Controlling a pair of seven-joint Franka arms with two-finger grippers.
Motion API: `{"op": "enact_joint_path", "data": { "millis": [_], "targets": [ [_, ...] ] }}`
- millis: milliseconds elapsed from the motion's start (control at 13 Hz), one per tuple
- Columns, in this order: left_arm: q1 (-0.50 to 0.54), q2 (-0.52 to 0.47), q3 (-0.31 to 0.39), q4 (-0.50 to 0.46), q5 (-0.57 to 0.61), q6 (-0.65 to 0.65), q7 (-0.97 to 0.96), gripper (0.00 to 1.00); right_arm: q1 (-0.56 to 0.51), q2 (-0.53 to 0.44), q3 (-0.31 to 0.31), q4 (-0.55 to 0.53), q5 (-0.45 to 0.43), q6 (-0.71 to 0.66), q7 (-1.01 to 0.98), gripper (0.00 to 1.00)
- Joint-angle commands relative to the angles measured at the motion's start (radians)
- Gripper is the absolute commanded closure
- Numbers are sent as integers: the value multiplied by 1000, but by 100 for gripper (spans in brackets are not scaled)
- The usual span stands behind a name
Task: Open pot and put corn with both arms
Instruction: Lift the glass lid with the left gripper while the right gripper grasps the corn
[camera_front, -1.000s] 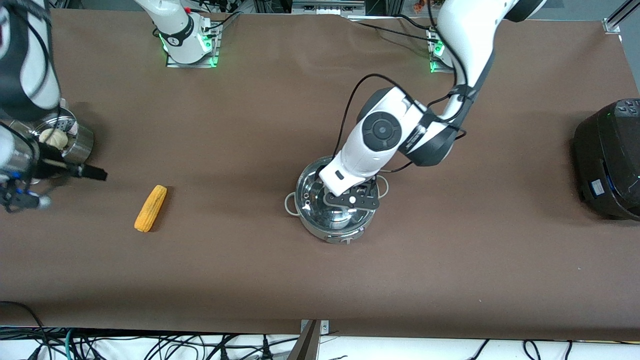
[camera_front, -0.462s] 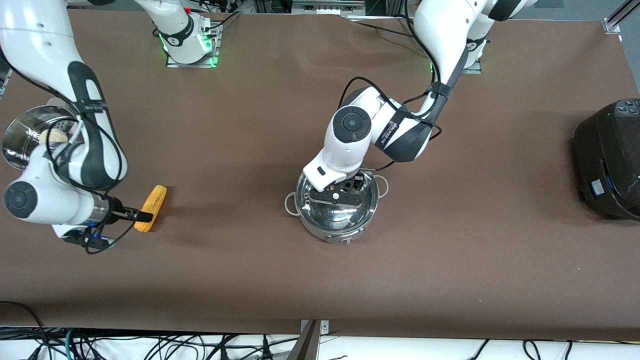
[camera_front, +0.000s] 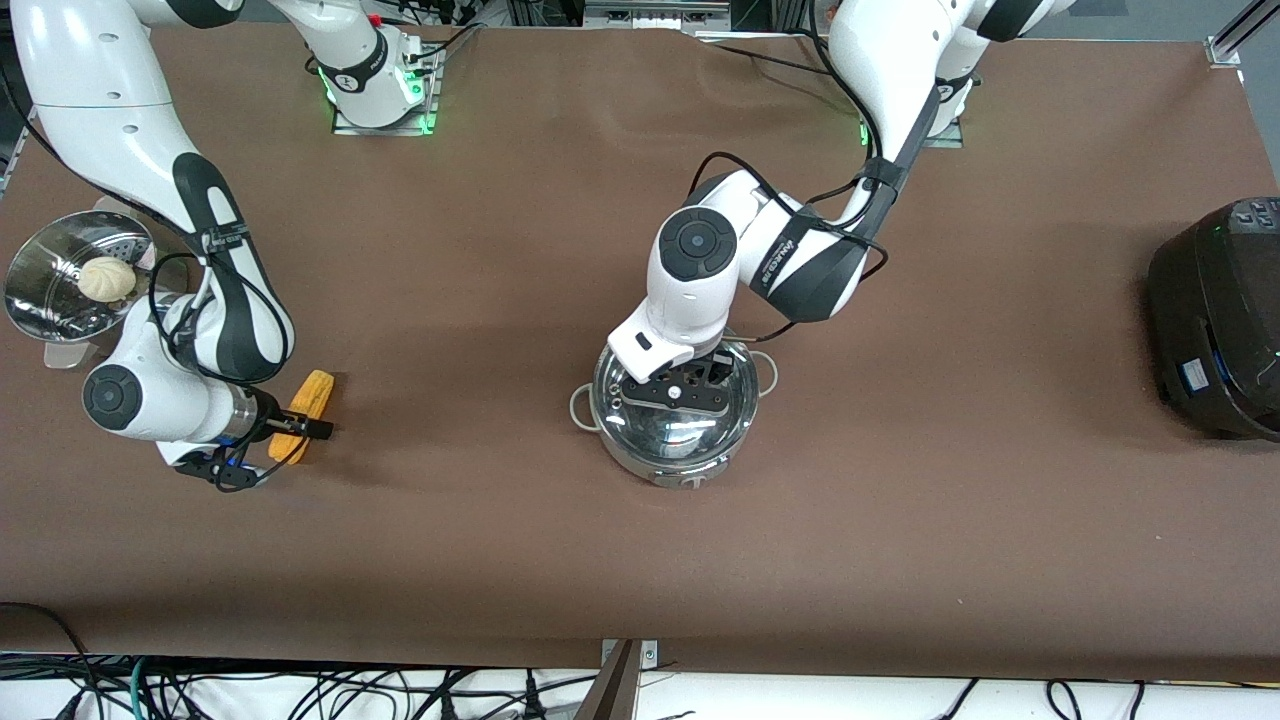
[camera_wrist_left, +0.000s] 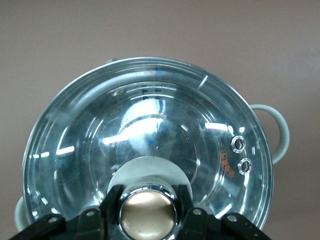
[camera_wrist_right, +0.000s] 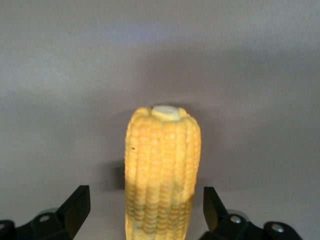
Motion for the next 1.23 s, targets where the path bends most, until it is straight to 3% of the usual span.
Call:
{"op": "enact_joint_path", "data": {
  "millis": [0, 77, 154, 308, 462, 615, 692, 769, 846, 1000, 1154],
  "targets": [
    [-1, -134, 3, 13, 21, -204, -5, 100, -3, -38, 1, -44, 19, 2, -19, 59],
    [25, -177, 8, 7, 22, -244, 10, 100, -2, -44, 1, -33, 18, -16, -25, 90],
    [69, -213, 5, -14, 24, -307, 65, 100, 1, -61, 3, -18, 16, -62, -25, 98],
    [170, -273, 6, -103, 24, -410, 294, 100, 1, -111, 28, 60, 19, -224, -12, 98],
    [310, -314, 5, -210, 22, -406, 558, 100, 4, -168, 77, 151, 22, -391, 22, 98],
    [428, -314, 3, -275, 21, -369, 754, 100, 4, -208, 151, 186, 18, -434, 120, 96],
    [456, -316, 3, -321, 22, -340, 797, 100, 3, -205, 153, 186, 13, -423, 119, 76],
    [488, -317, 3, -378, 22, -297, 826, 100, -6, -196, 151, 180, 10, -397, 111, 11],
    [522, -323, 3, -454, 22, -218, 858, 100, -34, -164, 147, 168, 4, -351, 64, 0],
    [551, -355, 3, -635, 22, -39, 886, 100, -121, -104, 147, 112, 12, -230, -159, 0],
    [564, -368, 2, -781, 21, 141, 886, 100, -169, -84, 147, 47, 12, -138, -235, 0]
  ]
}}
